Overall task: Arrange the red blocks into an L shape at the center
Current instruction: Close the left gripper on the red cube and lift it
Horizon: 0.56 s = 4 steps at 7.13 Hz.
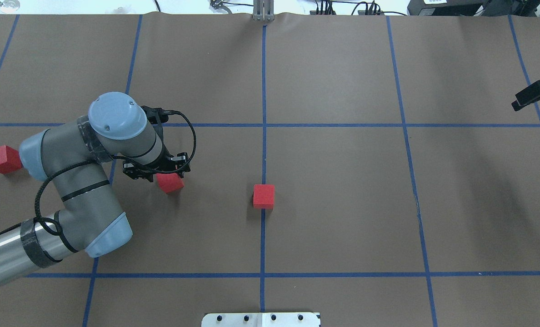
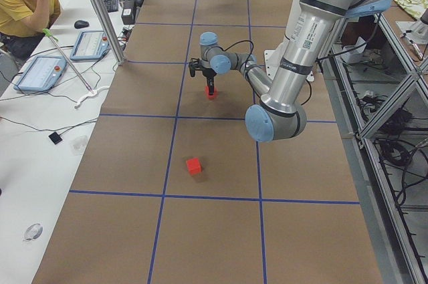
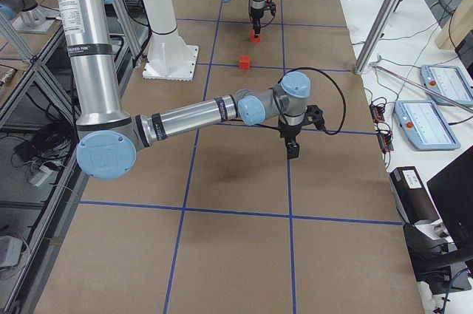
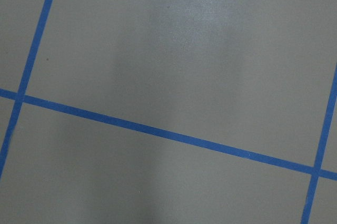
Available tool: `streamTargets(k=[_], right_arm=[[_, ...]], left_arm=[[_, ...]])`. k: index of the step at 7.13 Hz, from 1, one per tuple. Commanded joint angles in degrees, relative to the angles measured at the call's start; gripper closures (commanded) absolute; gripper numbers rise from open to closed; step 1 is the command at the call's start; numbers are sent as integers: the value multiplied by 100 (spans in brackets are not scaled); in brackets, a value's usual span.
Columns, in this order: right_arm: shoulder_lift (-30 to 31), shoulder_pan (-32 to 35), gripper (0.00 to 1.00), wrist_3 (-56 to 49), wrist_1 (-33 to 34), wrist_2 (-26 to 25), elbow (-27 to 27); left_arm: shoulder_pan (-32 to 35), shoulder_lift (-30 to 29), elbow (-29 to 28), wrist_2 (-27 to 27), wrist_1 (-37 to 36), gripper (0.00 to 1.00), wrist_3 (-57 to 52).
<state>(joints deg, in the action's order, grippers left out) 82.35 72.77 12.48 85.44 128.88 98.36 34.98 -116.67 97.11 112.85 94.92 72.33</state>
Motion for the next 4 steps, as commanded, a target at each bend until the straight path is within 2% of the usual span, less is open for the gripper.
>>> streamTargets(k=[1, 3, 4], right_arm=[[0, 0, 0, 0, -1, 5, 8], [-9, -9, 0, 0, -1, 5, 8], [-9, 0, 0, 0, -1, 5, 8]], left_arm=[[0, 21, -17, 0, 0, 29, 1], [-9, -5, 45, 18, 0, 73, -8], [0, -40, 71, 18, 0, 86, -8]])
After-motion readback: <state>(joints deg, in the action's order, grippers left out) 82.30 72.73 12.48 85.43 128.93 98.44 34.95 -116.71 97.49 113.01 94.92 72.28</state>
